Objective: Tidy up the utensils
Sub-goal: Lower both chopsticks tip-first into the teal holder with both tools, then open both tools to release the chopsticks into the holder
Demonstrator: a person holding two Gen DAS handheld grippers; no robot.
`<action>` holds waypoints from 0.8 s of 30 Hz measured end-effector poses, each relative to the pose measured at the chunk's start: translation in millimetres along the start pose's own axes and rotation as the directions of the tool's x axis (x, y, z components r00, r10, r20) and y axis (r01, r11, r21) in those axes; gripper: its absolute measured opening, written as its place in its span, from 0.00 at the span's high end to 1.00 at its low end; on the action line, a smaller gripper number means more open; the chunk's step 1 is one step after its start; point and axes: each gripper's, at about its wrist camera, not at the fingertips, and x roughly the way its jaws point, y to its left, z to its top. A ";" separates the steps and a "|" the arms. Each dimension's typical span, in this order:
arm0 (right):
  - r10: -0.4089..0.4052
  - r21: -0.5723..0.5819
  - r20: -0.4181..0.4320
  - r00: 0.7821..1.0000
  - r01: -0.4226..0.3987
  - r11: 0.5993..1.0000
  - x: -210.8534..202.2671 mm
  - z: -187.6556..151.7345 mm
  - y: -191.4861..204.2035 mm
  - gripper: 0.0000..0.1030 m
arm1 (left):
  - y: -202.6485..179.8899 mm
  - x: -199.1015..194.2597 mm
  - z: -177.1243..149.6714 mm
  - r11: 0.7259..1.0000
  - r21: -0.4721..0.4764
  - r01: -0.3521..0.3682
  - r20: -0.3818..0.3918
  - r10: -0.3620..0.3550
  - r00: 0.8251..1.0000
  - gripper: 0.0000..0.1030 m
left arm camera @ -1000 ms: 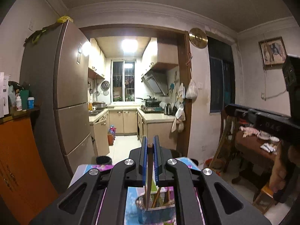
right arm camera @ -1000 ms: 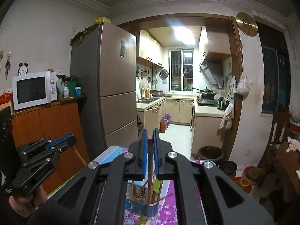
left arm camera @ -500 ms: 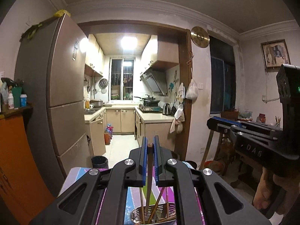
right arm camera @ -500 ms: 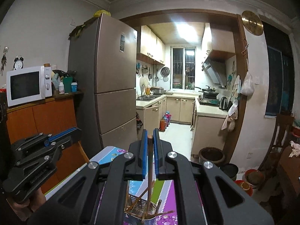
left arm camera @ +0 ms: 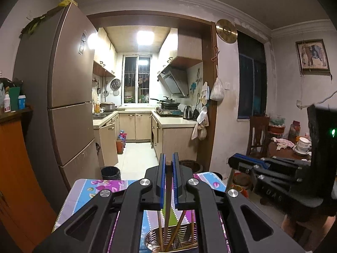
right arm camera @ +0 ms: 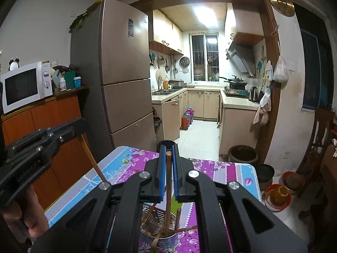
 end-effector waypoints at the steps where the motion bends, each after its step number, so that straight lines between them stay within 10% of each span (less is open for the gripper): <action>1: 0.001 -0.001 0.000 1.000 -0.001 1.000 0.5 0.2 0.3 0.96 | 0.8 1.8 -1.3 1.000 -0.002 0.000 -0.003 0.000 1.000 0.93; 24: 0.025 0.009 -0.045 0.999 -0.025 1.000 22.4 -12.2 -3.4 0.96 | 1.6 32.6 -17.9 1.000 0.002 -0.018 -0.047 0.018 0.999 0.93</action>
